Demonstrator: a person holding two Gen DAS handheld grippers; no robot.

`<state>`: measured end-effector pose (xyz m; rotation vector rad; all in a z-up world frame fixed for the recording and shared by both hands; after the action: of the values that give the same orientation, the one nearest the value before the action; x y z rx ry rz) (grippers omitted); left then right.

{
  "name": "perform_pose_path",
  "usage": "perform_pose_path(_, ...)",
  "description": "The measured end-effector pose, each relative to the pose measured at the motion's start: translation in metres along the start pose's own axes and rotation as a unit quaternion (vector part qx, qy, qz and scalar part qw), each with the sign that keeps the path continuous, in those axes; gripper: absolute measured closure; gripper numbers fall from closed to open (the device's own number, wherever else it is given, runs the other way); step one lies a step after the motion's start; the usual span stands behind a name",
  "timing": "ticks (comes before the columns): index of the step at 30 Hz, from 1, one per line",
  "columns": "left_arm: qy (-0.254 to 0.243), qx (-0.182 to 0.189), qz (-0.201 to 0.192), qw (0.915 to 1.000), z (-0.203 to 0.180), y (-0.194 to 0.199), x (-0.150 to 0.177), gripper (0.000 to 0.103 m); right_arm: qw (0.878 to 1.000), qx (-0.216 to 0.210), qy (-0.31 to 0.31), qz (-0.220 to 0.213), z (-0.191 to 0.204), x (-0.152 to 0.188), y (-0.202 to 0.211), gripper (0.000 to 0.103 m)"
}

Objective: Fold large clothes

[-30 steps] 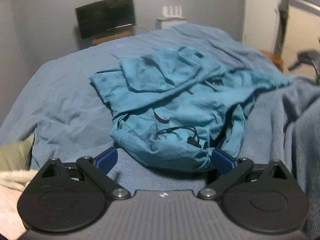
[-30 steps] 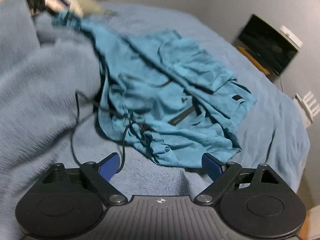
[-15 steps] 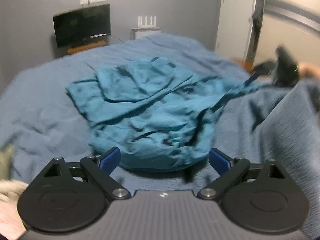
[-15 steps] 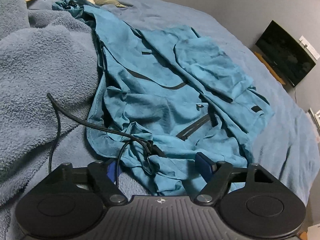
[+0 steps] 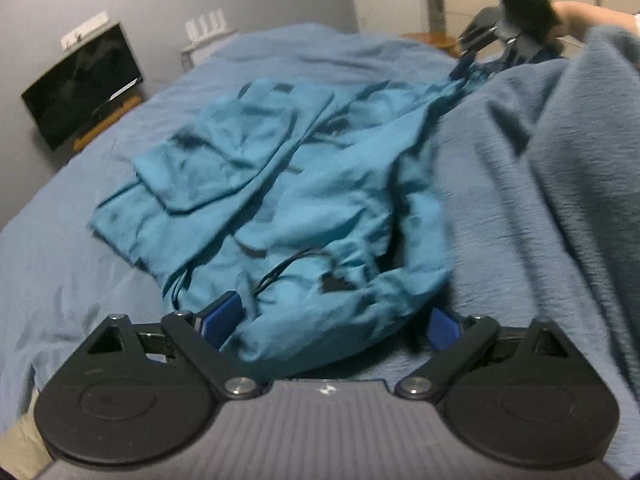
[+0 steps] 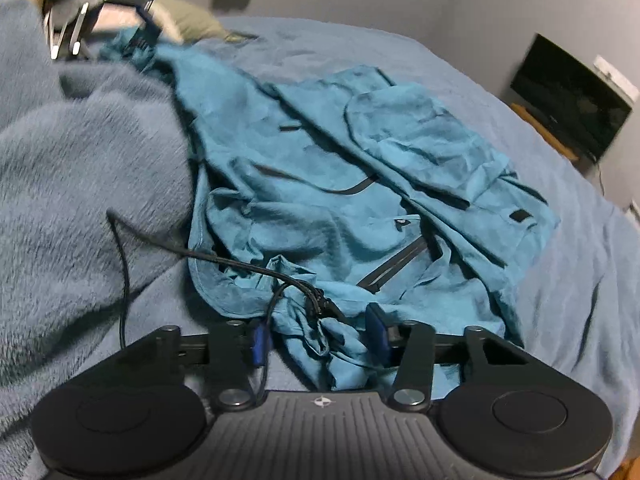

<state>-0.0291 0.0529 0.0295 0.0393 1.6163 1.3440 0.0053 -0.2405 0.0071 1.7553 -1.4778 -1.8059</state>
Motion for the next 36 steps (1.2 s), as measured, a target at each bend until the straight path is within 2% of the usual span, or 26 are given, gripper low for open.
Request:
perform_pose_path(1,0.009,0.003,0.007,0.9999,0.005,-0.005,0.001,0.028,1.0,0.0,-0.016,-0.01,-0.006,-0.001,0.001,0.066)
perform_pose_path(2,0.017,0.001,-0.001,0.9999,0.009,-0.007,0.0,0.032,0.999,0.001,-0.032,-0.022,-0.011,-0.003,0.004,0.067)
perform_pose_path(3,0.025,-0.005,-0.015,0.9996,0.013,-0.007,-0.001,0.044,0.998,0.006,-0.047,-0.035,-0.017,-0.004,0.006,0.07)
perform_pose_path(6,0.061,-0.035,-0.052,0.9962,0.026,-0.004,-0.008,0.053,0.991,0.027,-0.102,-0.084,-0.039,-0.01,0.016,0.076)
perform_pose_path(8,0.093,-0.049,-0.078,0.9914,0.036,-0.001,-0.016,0.055,0.984,0.038,-0.136,-0.108,-0.056,-0.013,0.019,0.077)
perform_pose_path(13,0.183,-0.098,-0.126,0.9701,0.072,-0.002,-0.047,0.057,0.969,0.088,-0.18,-0.144,-0.092,-0.028,0.011,0.079)
perform_pose_path(18,0.212,-0.161,-0.151,0.952,0.111,-0.024,-0.087,0.057,0.952,0.147,-0.208,-0.17,-0.126,-0.051,-0.011,0.079)
perform_pose_path(22,0.252,-0.205,-0.168,0.9306,0.148,-0.057,-0.116,0.058,0.933,0.174,-0.241,-0.201,-0.16,-0.07,-0.038,0.079)
perform_pose_path(26,0.33,-0.2,-0.176,0.9055,0.189,-0.099,-0.127,0.059,0.907,0.177,-0.301,-0.237,-0.194,-0.067,-0.077,0.079)
perform_pose_path(28,0.358,-0.192,-0.171,0.8976,0.205,-0.124,-0.124,0.059,0.895,0.171,-0.328,-0.249,-0.206,-0.056,-0.098,0.079)
perform_pose_path(31,0.367,-0.184,-0.159,0.8978,0.216,-0.156,-0.118,0.059,0.895,0.172,-0.334,-0.24,-0.215,-0.045,-0.126,0.079)
perform_pose_path(33,0.361,-0.184,-0.152,0.9015,0.219,-0.172,-0.111,0.059,0.896,0.149,-0.343,-0.241,-0.222,-0.038,-0.14,0.078)
perform_pose_path(35,0.359,-0.175,-0.142,0.9059,0.222,-0.186,-0.103,0.059,0.886,0.119,-0.377,-0.241,-0.233,-0.03,-0.151,0.07)
perform_pose_path(36,0.357,-0.17,-0.137,0.9083,0.223,-0.19,-0.096,0.059,0.879,0.099,-0.396,-0.246,-0.24,-0.024,-0.153,0.061)
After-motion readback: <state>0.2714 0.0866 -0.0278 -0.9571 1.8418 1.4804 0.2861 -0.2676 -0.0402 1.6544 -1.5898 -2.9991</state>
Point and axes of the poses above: each gripper's, at about its wrist camera, not at the fingertips, and y roughly against the way its jaws point, z to its left, x to its underside, the point moved 4 cm from there along -y, roughly the way its jaws point, and after that the axes turned 5 degrees about y, right-handed, at the moved point
